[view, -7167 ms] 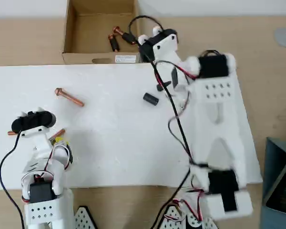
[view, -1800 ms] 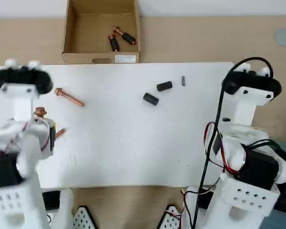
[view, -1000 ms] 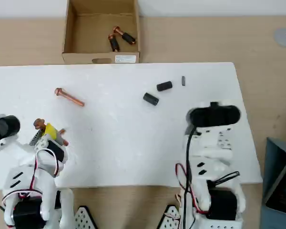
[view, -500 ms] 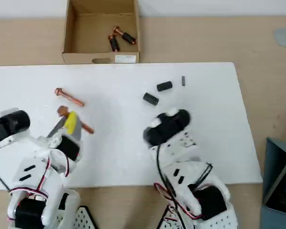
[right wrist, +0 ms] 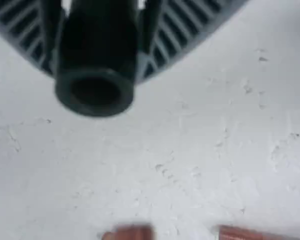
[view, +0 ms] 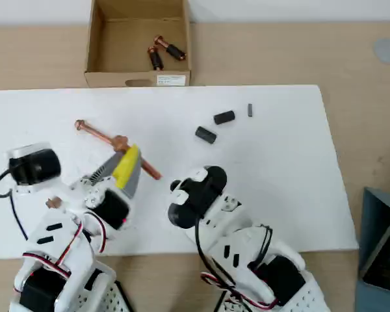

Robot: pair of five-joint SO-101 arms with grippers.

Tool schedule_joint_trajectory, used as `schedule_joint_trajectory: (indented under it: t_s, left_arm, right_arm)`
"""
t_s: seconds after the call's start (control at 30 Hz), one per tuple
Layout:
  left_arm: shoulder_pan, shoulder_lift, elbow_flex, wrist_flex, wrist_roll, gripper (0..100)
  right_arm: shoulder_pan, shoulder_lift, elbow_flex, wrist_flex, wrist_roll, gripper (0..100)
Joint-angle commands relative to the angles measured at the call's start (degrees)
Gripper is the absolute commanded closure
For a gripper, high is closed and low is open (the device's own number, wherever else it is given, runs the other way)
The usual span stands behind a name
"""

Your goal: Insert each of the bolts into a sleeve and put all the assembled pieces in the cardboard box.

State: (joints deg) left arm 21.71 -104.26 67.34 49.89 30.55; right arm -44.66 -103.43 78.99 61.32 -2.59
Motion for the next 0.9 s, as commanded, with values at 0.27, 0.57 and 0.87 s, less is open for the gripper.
schedule_joint_trajectory:
  t_s: [0.27,0.57,0.87]
  left_arm:
    - [5.98,-0.04,-1.49,-1.67,0.09,100]
    - [5.98,-0.04,2.55,-2.20,0.26,100]
    - [5.63,-0.13,7.21,-8.79,0.26,100]
  right_arm:
    - [-0.84,-7.34,-0.22,-3.69,3.87,98.9]
    - [-0.84,-7.34,-0.40,-4.04,3.96,98.9]
    - [-4.35,-7.34,-0.48,-3.96,3.96,98.9]
